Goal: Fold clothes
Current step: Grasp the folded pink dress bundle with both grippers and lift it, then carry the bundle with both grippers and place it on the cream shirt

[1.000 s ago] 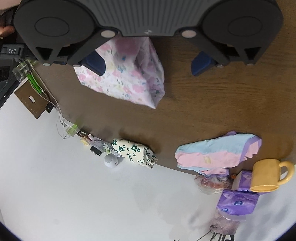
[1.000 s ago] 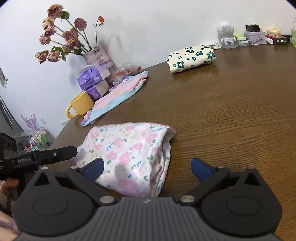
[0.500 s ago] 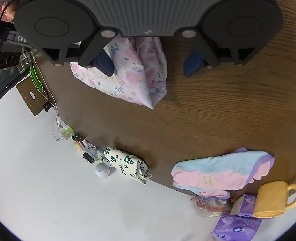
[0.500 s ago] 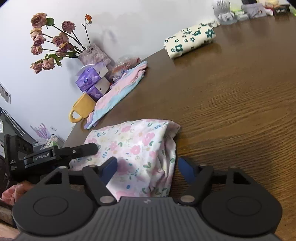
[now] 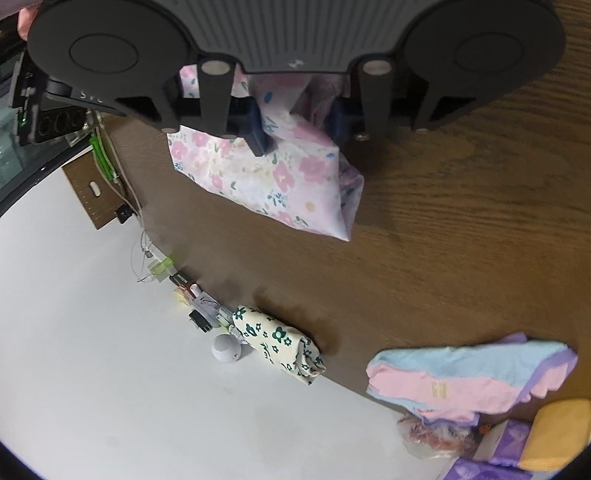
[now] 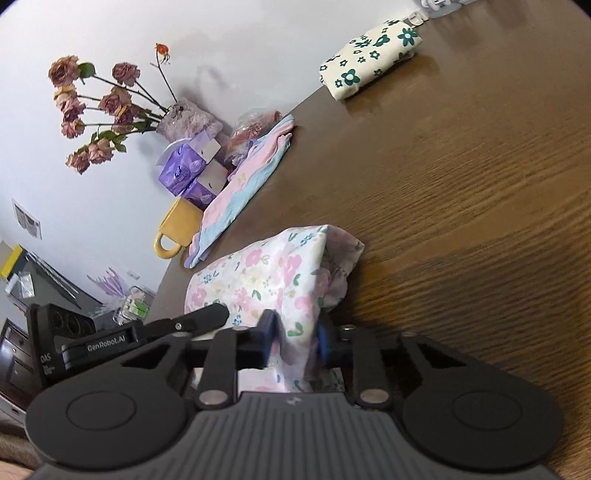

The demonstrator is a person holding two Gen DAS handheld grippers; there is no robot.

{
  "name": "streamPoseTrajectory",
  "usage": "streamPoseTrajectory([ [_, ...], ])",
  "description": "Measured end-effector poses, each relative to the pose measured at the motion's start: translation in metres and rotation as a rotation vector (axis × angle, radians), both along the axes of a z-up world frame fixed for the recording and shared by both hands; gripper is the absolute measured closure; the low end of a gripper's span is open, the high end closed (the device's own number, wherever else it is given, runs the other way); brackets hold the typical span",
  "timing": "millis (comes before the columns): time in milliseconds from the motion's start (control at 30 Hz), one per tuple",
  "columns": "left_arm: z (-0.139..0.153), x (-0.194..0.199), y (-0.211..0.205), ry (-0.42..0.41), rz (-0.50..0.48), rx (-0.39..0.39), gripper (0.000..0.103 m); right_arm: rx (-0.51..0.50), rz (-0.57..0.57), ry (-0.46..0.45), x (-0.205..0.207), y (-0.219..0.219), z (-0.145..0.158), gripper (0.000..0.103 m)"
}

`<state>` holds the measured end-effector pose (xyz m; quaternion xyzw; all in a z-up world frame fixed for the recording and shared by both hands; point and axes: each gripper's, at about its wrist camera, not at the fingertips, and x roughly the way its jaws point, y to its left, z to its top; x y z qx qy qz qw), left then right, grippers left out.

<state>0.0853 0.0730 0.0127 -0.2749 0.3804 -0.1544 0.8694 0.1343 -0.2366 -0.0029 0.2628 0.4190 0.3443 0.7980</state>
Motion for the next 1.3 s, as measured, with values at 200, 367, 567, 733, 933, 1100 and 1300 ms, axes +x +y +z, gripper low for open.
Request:
streamPoseTrajectory([
  [200,0.001,0.0,0.001,-0.016,-0.005,-0.034,0.08,0.008,0.004,-0.027,0.0,-0.001,0.008,0.092],
  [367,0.014,0.007,-0.001,-0.075,-0.003,-0.042,0.082,-0.003,0.007,-0.081,0.005,-0.001,0.023,0.093],
  [567,0.039,0.021,-0.007,-0.168,-0.004,-0.033,0.082,-0.008,0.005,-0.163,0.02,-0.003,0.052,0.093],
  [733,0.064,0.05,-0.014,-0.239,-0.002,-0.042,0.082,-0.005,-0.009,-0.23,0.043,-0.008,0.079,0.093],
  [933,0.105,0.111,-0.021,-0.34,0.023,-0.095,0.082,0.008,-0.034,-0.304,0.1,-0.012,0.12,0.092],
  [1100,0.122,0.188,-0.028,-0.366,0.068,-0.142,0.082,0.018,-0.066,-0.351,0.173,-0.014,0.151,0.093],
  [1300,0.112,0.284,-0.036,-0.34,0.114,-0.195,0.082,0.037,-0.094,-0.347,0.278,-0.019,0.159,0.093],
])
